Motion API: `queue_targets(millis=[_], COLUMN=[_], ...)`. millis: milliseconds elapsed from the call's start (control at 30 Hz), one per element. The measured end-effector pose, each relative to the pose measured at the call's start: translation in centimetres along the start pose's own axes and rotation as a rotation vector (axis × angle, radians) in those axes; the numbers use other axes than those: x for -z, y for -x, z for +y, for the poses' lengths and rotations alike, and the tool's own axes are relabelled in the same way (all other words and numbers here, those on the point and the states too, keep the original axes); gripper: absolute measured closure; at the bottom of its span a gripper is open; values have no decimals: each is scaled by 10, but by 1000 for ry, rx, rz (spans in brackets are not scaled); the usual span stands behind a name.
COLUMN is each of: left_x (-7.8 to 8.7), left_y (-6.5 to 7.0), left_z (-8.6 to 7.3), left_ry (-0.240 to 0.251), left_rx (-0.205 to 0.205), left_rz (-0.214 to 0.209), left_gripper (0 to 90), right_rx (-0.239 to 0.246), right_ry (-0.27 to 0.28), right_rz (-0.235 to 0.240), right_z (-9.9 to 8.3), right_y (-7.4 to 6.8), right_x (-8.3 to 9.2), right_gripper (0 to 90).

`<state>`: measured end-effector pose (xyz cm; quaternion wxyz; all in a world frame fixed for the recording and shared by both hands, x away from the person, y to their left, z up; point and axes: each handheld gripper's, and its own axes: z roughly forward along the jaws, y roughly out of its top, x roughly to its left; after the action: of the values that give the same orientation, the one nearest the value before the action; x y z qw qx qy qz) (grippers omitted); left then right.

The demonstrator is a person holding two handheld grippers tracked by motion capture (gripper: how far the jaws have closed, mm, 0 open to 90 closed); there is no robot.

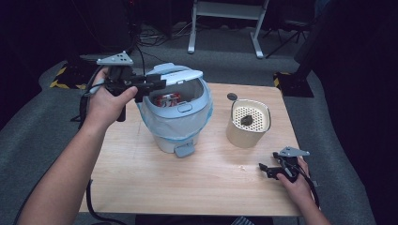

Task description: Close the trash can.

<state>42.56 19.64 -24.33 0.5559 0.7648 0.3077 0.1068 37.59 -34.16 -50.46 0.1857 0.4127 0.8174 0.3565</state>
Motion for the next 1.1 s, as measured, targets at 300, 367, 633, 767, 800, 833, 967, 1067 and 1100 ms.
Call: queue_targets(millis=[300, 367, 633, 767, 800, 833, 967, 1067, 1100], left_x=[-21, -26, -43, -48, -49, -50, -51, -53, -53], left_y=[3, 4, 4, 7, 7, 8, 9, 9, 9], left_z=[-4, -6, -13, -14, -14, -14, -15, -15, -15], left_ry=[-38, -61, -85, -112, -118, -121, -121, -114, -120], left_rx=[18, -3, -36, -75, -87, -90, -114, -126, -131], left_rz=[-42, -12, 31, 50, 53, 59, 63, 60, 59], left_gripper=[749, 773, 816, 811, 810, 810, 811, 808, 808], right_rx=[0, 0, -1, -1, -1, 0, 0, 0, -1], right_ry=[0, 0, 0, 0, 0, 0, 0, 0, 0], right_rz=[0, 0, 0, 0, 0, 0, 0, 0, 0], right_z=[0, 0, 0, 0, 0, 0, 0, 0, 0], right_y=[0, 0, 0, 0, 0, 0, 0, 0, 0], right_x=[0, 0, 0, 0, 0, 0, 0, 0, 0], right_gripper=[150, 150, 150, 150, 150, 150, 150, 150, 150])
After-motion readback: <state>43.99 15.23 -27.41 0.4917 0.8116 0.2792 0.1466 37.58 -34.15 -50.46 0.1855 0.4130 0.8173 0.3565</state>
